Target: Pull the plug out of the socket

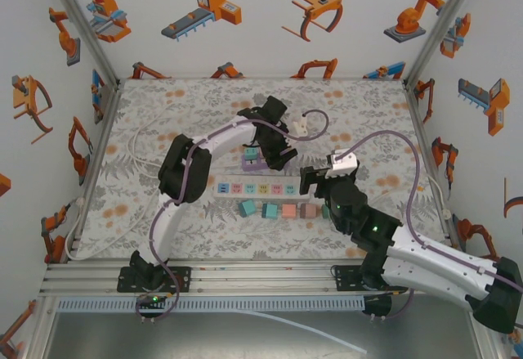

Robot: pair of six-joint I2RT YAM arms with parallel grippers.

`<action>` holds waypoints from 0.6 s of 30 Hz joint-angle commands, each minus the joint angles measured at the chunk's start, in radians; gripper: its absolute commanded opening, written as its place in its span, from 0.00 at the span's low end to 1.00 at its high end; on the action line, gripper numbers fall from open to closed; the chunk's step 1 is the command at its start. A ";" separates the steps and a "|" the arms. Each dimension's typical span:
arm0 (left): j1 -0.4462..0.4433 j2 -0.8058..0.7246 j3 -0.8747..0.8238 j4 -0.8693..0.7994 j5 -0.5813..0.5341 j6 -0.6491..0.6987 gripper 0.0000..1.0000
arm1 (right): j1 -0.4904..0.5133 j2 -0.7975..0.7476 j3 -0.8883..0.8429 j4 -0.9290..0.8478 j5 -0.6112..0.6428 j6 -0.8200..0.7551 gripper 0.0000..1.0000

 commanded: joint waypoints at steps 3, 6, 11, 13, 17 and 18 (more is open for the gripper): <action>0.007 -0.215 -0.105 0.203 -0.022 -0.091 0.68 | -0.109 -0.001 0.018 0.033 -0.149 -0.100 0.82; 0.022 -0.336 -0.194 0.309 -0.062 -0.202 0.69 | -0.199 0.036 0.065 0.007 -0.277 -0.171 0.82; 0.102 -0.555 -0.383 0.457 -0.103 -0.469 0.68 | -0.342 0.176 0.189 -0.074 -0.586 -0.318 0.82; 0.147 -0.646 -0.461 0.495 -0.121 -0.621 0.68 | -0.382 0.255 0.257 -0.116 -0.702 -0.378 0.81; 0.238 -0.791 -0.647 0.557 -0.171 -0.875 0.68 | -0.396 0.429 0.399 -0.205 -0.861 -0.614 0.75; 0.252 -0.811 -0.673 0.546 -0.182 -0.914 0.68 | -0.396 0.466 0.429 -0.221 -0.904 -0.669 0.74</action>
